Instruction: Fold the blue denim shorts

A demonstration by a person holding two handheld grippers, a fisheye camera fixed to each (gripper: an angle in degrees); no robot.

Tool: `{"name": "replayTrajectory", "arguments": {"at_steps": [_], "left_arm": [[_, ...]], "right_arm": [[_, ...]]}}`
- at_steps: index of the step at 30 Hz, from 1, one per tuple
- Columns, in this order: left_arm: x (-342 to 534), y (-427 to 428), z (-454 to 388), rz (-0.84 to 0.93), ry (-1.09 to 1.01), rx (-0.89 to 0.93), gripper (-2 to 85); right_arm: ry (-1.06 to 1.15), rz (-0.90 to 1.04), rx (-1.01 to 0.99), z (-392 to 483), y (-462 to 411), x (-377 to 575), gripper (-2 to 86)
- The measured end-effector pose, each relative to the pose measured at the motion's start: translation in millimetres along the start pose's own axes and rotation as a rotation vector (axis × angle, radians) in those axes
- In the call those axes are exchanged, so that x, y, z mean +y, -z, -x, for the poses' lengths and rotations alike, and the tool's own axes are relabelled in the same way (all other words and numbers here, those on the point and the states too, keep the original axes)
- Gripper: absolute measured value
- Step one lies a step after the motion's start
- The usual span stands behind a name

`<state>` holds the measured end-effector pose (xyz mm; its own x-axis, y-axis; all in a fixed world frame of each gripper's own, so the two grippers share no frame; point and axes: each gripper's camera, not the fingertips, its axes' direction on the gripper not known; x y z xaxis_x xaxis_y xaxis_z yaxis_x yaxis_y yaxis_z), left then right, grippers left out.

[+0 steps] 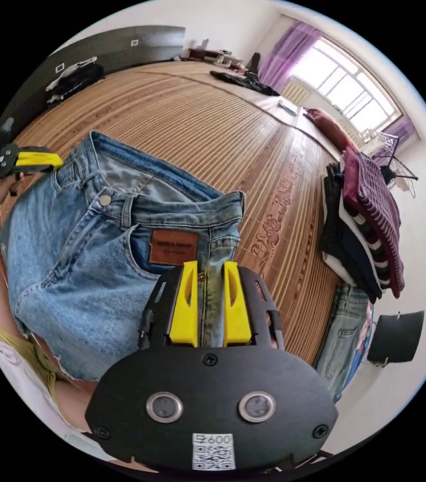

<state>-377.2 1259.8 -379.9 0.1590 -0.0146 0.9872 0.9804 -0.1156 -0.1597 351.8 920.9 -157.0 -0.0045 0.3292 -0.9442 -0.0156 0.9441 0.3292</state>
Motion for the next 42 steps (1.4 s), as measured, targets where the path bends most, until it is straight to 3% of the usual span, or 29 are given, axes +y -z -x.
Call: {"name": "replayTrajectory", "arguments": {"at_steps": [4,10,15,18,22,24,28,33,38,42], "left_arm": [[-6.0,17.3,-32.5,-0.002,-0.056,-0.144,1.4],[45.3,109.3,-44.7,-0.06,-0.093,-0.087,0.9],[123.8,195.5,-67.6,-0.112,-0.043,0.088,1.1],[166.1,224.0,-101.1,-0.096,-0.123,0.05,1.4],[204.4,238.1,-88.4,-0.044,-0.06,-0.101,2.9],[217.2,250.9,-63.6,-0.068,0.021,-0.098,4.4],[227.5,265.9,-4.2,-0.173,0.193,0.045,7.5],[191.1,213.6,32.2,-0.148,0.271,0.28,8.7],[166.1,188.2,16.1,-0.256,0.342,0.22,3.1],[94.5,174.0,-17.9,-0.161,0.179,0.262,0.8]], "right_arm": [[0.044,-0.044,0.114,16.0,10.1,6.9,0.0],[0.181,-0.159,0.185,15.4,65.6,9.9,-0.6],[0.264,-0.251,0.223,44.2,118.1,-92.2,-0.5],[0.256,-0.289,0.147,93.0,127.9,-162.8,-0.2],[0.268,-0.281,0.084,161.0,122.4,-207.8,0.6],[0.305,-0.376,0.126,193.2,125.1,-189.9,-0.4],[0.314,-0.35,0.076,195.1,105.7,-133.3,-0.6],[-0.044,-0.338,-0.411,99.8,78.4,17.9,-0.8],[-0.288,-0.296,-0.218,38.3,25.5,141.6,-0.9],[-0.349,-0.292,-0.516,-0.9,-7.5,180.6,-0.9]]}}
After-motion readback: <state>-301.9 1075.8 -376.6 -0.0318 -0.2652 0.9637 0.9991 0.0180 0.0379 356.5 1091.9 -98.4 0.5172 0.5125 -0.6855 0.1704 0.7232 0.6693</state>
